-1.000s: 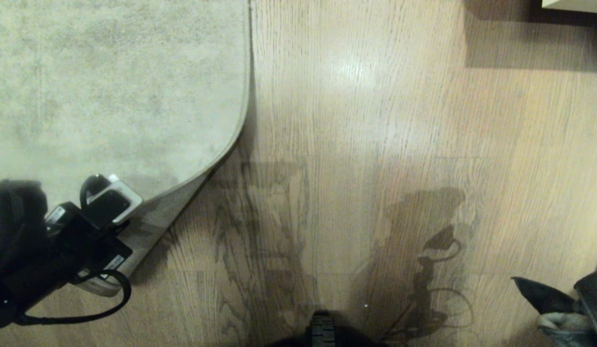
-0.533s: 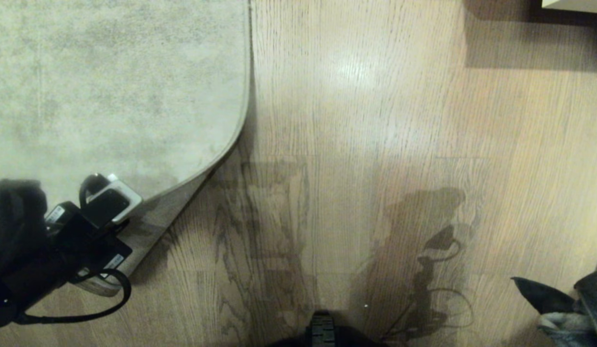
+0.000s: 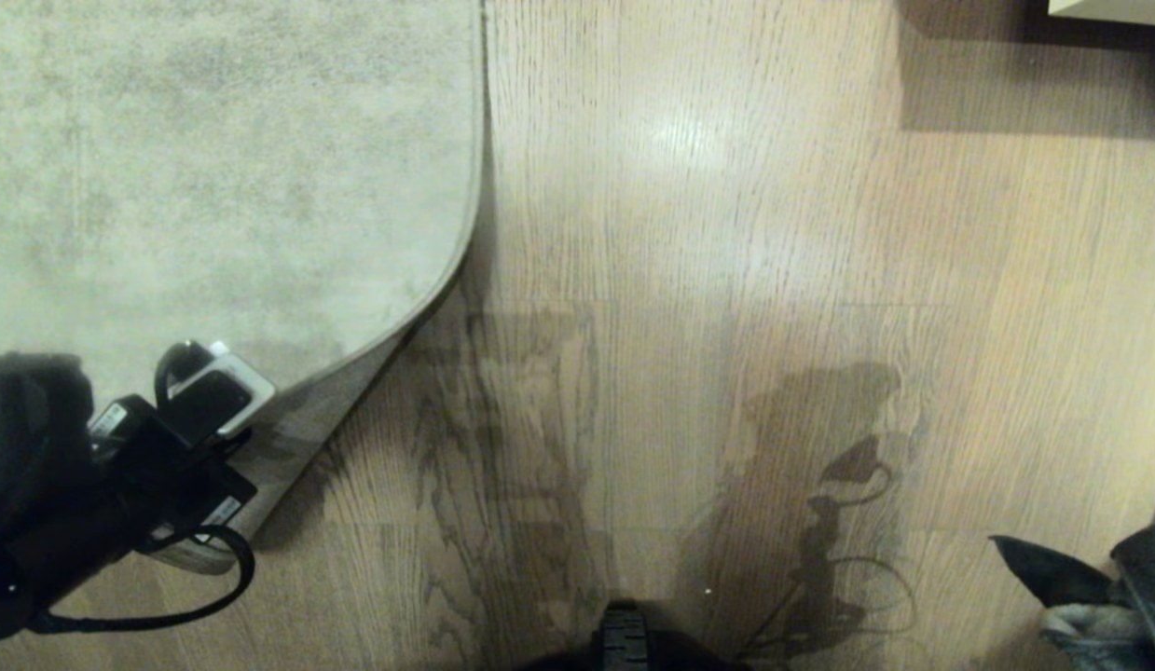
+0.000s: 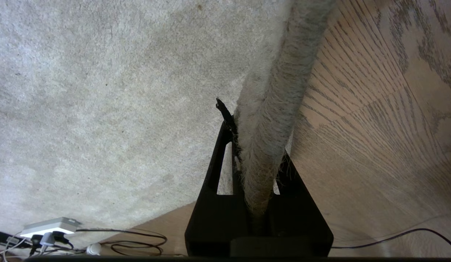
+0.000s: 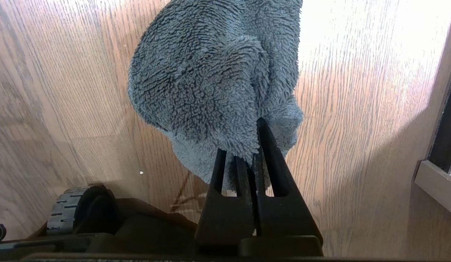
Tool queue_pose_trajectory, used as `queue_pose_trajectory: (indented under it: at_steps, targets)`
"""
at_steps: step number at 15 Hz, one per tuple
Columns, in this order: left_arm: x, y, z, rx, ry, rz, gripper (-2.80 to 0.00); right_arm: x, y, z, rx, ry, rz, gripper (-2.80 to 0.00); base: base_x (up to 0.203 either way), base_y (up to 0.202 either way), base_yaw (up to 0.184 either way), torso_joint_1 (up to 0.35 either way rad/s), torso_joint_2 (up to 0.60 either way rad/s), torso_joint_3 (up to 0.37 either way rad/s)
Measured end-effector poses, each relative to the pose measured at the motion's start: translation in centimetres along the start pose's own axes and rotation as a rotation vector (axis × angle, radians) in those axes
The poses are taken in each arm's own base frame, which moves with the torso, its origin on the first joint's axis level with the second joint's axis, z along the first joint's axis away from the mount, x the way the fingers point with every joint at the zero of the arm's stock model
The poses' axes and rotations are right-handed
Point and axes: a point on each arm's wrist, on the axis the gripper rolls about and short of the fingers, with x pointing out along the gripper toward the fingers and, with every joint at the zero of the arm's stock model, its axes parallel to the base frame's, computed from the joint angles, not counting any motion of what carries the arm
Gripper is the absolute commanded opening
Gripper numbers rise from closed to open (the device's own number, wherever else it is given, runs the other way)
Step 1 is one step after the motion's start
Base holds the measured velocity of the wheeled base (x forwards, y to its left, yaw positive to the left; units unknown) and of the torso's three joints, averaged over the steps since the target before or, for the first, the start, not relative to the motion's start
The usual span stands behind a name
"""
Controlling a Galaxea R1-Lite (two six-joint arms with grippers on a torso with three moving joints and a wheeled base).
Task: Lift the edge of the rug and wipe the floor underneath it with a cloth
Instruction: Lift up the carpet
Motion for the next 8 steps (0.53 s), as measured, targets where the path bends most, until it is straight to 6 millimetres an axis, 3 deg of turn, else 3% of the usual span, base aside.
queue_pose_trajectory:
  at_steps: [8]
  targets:
    - [-0.11,-0.15,-0.13,0.002,0.002,-0.004,-2.8,0.0,0.0,0.0,0.0,0.0,0.0,-2.8,0.0,0.0,0.0,0.0,0.0,0.0]
